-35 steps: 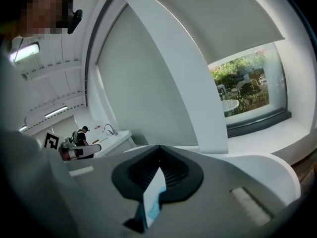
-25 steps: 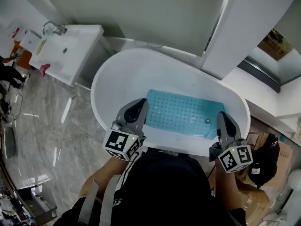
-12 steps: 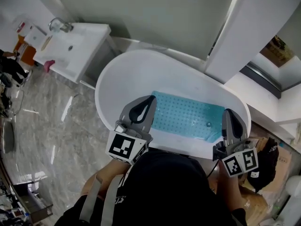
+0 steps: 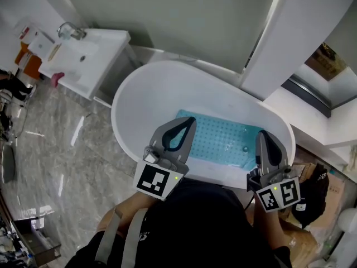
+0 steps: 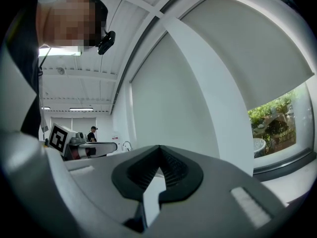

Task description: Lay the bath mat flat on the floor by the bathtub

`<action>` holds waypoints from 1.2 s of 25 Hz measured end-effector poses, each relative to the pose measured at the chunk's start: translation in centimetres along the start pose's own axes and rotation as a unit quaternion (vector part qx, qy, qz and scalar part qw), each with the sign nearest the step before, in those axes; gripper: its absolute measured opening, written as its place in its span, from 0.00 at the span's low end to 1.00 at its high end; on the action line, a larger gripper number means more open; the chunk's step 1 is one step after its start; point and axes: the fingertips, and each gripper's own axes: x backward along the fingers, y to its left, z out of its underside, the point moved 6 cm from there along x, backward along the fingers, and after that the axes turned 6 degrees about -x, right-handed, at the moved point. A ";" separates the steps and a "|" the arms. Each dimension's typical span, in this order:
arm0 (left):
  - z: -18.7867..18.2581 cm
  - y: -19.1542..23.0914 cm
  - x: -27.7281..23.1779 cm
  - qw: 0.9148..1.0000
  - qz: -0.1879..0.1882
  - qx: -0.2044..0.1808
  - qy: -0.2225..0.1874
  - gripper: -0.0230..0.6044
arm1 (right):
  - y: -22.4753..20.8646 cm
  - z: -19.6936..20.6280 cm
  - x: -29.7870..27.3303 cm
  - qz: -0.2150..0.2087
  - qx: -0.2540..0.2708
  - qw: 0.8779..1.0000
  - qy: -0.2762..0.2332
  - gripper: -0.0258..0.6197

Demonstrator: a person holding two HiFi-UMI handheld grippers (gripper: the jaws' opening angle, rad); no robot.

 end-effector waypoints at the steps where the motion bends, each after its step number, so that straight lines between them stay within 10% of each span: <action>1: -0.1 -0.3 -0.1 1.000 0.005 0.000 0.000 0.04 | 0.2 0.0 0.0 -0.002 0.002 1.000 0.000 0.04; 30: 1.7 0.6 -0.1 0.999 -0.011 0.026 0.029 0.04 | -0.8 0.9 0.1 0.013 0.009 1.000 0.013 0.04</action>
